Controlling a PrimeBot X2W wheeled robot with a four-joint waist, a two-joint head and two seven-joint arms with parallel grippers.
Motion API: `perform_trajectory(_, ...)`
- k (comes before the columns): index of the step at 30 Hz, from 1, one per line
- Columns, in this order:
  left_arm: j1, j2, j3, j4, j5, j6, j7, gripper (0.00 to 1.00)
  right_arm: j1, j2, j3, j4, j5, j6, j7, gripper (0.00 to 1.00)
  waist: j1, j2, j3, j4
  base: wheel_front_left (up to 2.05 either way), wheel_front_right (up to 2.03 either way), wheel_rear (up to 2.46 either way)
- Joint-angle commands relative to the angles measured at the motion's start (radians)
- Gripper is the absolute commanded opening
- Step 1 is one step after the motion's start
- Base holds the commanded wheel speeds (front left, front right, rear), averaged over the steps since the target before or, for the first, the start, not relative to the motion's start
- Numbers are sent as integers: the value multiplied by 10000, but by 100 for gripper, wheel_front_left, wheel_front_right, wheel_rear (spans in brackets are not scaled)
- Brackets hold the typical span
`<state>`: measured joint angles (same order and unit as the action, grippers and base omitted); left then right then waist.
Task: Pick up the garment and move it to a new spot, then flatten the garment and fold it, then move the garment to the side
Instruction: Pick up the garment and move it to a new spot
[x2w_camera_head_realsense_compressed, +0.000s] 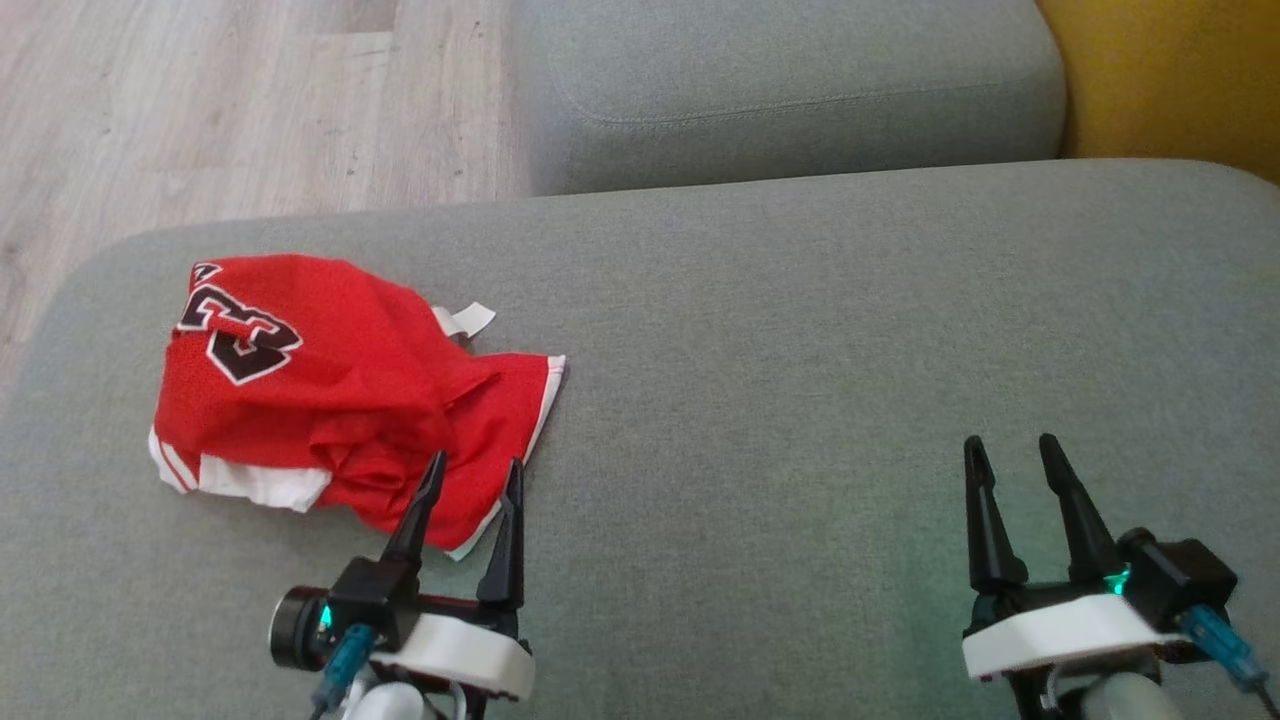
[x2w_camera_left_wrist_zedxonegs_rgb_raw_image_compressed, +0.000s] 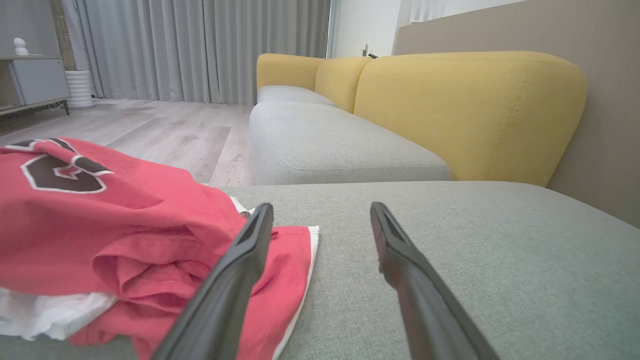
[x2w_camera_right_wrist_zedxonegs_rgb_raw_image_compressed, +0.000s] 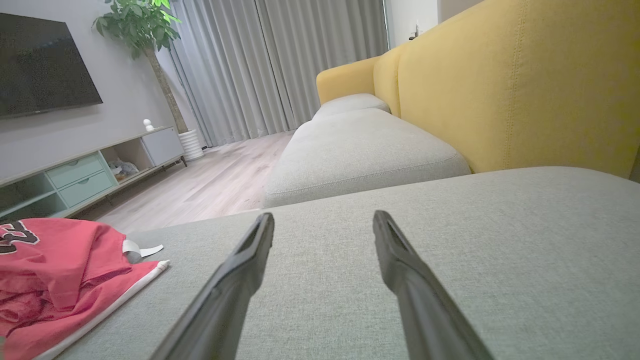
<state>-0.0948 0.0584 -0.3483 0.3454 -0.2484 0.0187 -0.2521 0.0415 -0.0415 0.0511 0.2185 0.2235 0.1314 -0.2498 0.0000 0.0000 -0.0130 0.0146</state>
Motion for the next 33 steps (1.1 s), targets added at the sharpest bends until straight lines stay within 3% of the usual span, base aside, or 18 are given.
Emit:
perform_trajectory(1, -203, -11, 460, -247, -83, -32, -97, 100, -341, -87, 314, -337, 102, -7, -120, 100, 0, 0, 0, 91, 0, 0, 0)
perform_trajectory(10, -177, -47, 695, -125, -1, 74, -97, 100, -297, -87, 669, -238, 231, -7, -120, 100, 0, 0, -62, 813, 0, 0, 0)
perform_trajectory(25, -6, -68, 1056, 102, 154, 107, -97, 100, -119, -87, 1492, -358, 438, -7, -120, 100, 0, 0, -249, 2647, 0, 0, 0)
perform_trajectory(33, 103, -72, 1129, 72, 241, 84, -97, 100, -51, -87, 1750, -321, 628, -7, -120, 100, 0, 0, -313, 3180, 0, 0, 0)
